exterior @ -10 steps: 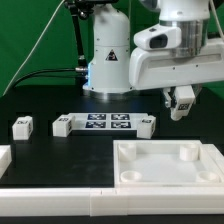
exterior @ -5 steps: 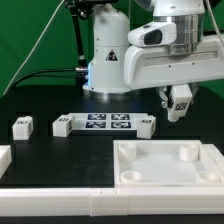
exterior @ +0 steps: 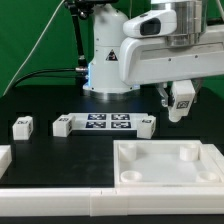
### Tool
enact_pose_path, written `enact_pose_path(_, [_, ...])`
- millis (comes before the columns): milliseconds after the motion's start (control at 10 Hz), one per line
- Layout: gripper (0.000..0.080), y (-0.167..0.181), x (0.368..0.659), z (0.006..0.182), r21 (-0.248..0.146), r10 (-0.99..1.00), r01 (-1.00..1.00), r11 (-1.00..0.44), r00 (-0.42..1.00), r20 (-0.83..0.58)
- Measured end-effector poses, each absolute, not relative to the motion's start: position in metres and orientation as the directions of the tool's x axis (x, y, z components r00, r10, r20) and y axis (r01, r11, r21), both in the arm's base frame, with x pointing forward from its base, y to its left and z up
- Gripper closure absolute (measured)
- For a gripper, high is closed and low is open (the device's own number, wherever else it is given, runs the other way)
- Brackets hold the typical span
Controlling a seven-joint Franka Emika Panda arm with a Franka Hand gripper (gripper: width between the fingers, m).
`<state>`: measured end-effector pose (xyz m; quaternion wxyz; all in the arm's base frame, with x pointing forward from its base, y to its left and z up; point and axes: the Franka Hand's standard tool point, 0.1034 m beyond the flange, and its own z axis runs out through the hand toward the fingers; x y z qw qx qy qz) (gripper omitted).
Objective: Assemble one leg
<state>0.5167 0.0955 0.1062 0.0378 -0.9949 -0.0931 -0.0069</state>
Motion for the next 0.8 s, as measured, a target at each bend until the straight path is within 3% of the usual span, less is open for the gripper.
enact_pose_path(200, [0.0508, 0.093, 0.561, 0.111, -0.080, 0.177, 0.181, -0.980, 0.982, 0.061])
enact_pose_path(400, [0.0508, 0.093, 0.556, 0.107, -0.072, 0.175, 0.182, -0.981, 0.980, 0.097])
enact_pose_path(700, [0.0508, 0.087, 0.563, 0.106, -0.040, 0.158, 0.177, -0.983, 0.944, 0.290])
enact_pose_path(800, [0.0508, 0.091, 0.564, 0.107, -0.046, 0.163, 0.181, -0.982, 0.951, 0.261])
